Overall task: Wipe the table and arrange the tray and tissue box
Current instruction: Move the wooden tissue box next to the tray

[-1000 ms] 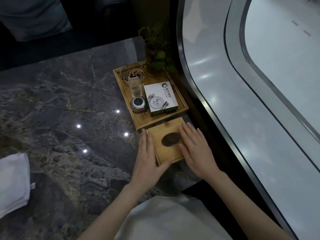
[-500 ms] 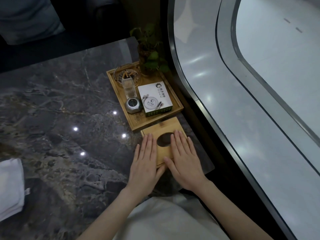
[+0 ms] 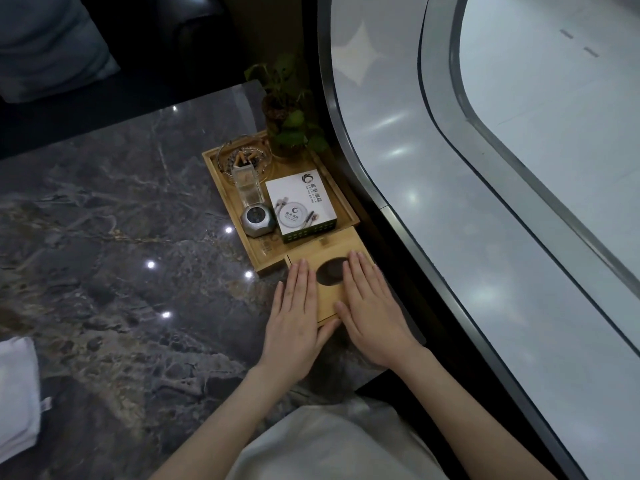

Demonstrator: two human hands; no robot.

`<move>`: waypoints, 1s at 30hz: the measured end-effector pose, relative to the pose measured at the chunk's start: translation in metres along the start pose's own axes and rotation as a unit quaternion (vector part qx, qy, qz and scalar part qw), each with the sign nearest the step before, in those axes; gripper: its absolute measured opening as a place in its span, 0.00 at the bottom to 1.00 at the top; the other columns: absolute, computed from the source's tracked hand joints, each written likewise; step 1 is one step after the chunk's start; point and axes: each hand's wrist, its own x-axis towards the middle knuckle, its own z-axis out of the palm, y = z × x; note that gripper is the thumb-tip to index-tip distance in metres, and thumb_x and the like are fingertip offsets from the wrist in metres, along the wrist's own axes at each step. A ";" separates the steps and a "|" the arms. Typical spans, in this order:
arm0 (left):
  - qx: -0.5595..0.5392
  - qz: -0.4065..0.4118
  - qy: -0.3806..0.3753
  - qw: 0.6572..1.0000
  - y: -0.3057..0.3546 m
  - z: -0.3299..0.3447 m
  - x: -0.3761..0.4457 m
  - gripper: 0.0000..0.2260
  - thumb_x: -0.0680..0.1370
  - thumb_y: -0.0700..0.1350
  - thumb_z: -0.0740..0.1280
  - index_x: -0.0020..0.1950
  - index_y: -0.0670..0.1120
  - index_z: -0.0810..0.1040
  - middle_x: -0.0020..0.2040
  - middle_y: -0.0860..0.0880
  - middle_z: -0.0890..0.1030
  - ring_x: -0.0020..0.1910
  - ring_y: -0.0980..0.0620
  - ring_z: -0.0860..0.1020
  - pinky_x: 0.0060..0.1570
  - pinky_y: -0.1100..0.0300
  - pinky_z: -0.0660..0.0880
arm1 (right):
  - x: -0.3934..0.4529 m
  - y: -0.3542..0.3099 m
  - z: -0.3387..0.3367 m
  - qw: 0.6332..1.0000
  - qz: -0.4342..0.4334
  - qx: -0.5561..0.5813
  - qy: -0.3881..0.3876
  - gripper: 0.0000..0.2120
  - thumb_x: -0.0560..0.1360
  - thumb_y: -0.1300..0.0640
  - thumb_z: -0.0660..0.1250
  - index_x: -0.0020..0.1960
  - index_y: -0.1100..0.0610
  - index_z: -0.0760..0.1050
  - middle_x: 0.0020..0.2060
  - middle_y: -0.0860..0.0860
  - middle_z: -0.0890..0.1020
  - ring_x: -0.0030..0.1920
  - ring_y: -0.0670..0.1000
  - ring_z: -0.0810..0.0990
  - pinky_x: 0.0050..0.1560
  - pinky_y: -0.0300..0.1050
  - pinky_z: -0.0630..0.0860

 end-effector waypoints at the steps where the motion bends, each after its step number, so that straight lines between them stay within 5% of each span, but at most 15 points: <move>1: 0.000 0.001 -0.001 1.000 0.000 0.000 0.002 0.35 0.78 0.62 0.41 0.73 0.37 0.53 0.75 0.39 0.56 0.74 0.42 0.55 0.73 0.48 0.55 | 0.001 0.001 -0.001 1.000 0.004 0.004 -0.004 0.34 0.75 0.43 0.32 0.74 0.63 0.45 0.72 0.54 0.41 0.74 0.55 0.39 0.70 0.53 0.34; 7: -0.007 0.008 -0.008 1.000 0.004 0.002 0.015 0.34 0.77 0.61 0.47 0.73 0.37 0.52 0.75 0.38 0.56 0.74 0.42 0.55 0.70 0.45 0.55 | 0.007 0.006 -0.010 1.000 0.022 0.011 -0.011 0.33 0.76 0.42 0.33 0.74 0.61 0.44 0.73 0.54 0.40 0.72 0.52 0.35 0.69 0.48 0.32; 16: -0.023 -0.010 -0.013 1.000 0.016 0.004 0.030 0.33 0.76 0.59 0.47 0.74 0.38 0.50 0.75 0.39 0.53 0.74 0.42 0.51 0.69 0.45 0.49 | 0.019 0.017 -0.021 0.998 0.040 0.035 -0.025 0.27 0.81 0.52 0.47 0.75 0.61 0.43 0.76 0.56 0.43 0.69 0.46 0.33 0.69 0.41 0.34; 22: -0.045 -0.021 -0.006 0.999 0.022 0.008 0.033 0.34 0.76 0.61 0.46 0.74 0.40 0.46 0.75 0.43 0.45 0.75 0.44 0.46 0.70 0.47 0.44 | 0.021 0.026 -0.020 0.999 0.025 0.029 -0.017 0.31 0.76 0.46 0.36 0.75 0.60 0.44 0.76 0.55 0.45 0.71 0.46 0.35 0.70 0.41 0.35; 26: -0.055 -0.025 -0.008 0.998 0.022 0.009 0.033 0.35 0.76 0.64 0.39 0.74 0.41 0.43 0.75 0.44 0.44 0.75 0.45 0.44 0.70 0.48 0.44 | 0.021 0.027 -0.016 0.999 0.029 0.041 -0.018 0.30 0.78 0.44 0.40 0.75 0.58 0.44 0.76 0.53 0.44 0.71 0.46 0.35 0.70 0.41 0.35; 30: -0.056 -0.014 -0.020 0.998 0.021 0.008 0.034 0.34 0.76 0.61 0.45 0.73 0.40 0.40 0.75 0.43 0.43 0.75 0.45 0.44 0.72 0.49 0.49 | 0.022 0.025 -0.012 0.999 0.033 0.018 -0.003 0.34 0.76 0.40 0.35 0.75 0.58 0.44 0.76 0.54 0.45 0.72 0.47 0.35 0.70 0.42 0.35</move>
